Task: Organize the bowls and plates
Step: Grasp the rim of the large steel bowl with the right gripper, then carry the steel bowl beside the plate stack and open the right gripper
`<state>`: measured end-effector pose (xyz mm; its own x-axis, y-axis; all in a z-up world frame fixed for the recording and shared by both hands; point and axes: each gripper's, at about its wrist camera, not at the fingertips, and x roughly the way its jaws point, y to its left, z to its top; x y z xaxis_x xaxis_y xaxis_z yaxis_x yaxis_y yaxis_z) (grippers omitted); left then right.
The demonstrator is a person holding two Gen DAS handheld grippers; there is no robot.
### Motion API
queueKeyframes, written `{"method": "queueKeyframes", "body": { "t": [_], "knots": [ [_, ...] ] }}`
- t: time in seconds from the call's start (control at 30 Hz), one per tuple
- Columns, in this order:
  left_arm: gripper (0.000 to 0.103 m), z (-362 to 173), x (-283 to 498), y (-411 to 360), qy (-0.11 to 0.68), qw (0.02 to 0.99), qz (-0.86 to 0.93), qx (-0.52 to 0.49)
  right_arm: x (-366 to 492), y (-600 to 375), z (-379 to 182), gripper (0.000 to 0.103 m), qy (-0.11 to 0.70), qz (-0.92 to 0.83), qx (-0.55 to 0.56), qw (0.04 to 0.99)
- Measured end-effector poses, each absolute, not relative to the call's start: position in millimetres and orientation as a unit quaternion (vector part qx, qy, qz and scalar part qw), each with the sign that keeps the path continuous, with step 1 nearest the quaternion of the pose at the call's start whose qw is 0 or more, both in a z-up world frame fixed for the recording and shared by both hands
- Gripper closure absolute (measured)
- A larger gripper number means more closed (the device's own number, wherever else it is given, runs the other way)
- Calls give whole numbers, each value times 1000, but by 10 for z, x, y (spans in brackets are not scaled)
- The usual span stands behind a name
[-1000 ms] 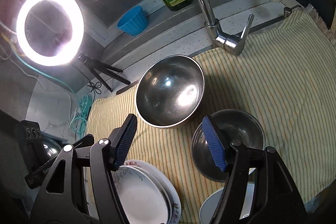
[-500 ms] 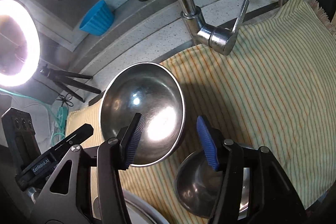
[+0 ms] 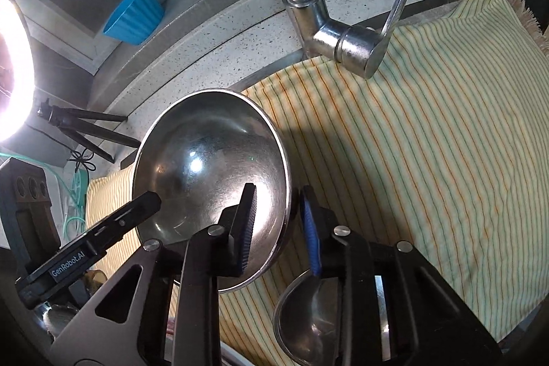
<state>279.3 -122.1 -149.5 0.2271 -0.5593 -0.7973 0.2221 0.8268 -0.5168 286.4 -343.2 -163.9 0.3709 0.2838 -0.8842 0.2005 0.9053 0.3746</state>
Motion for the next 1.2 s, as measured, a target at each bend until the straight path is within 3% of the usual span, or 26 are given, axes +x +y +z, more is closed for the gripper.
{"method": "queueKeyframes", "body": {
  "t": [0.47, 1.2],
  "knots": [
    [78, -1348, 2654, -1048, 548, 793, -231, -131, 2742, -3075, -1488, 81, 555, 58, 166, 813],
    [78, -1074, 1891, -19, 502, 840, -119, -169, 2326, -1942, -1273, 81, 542, 195, 86, 813]
  ]
}}
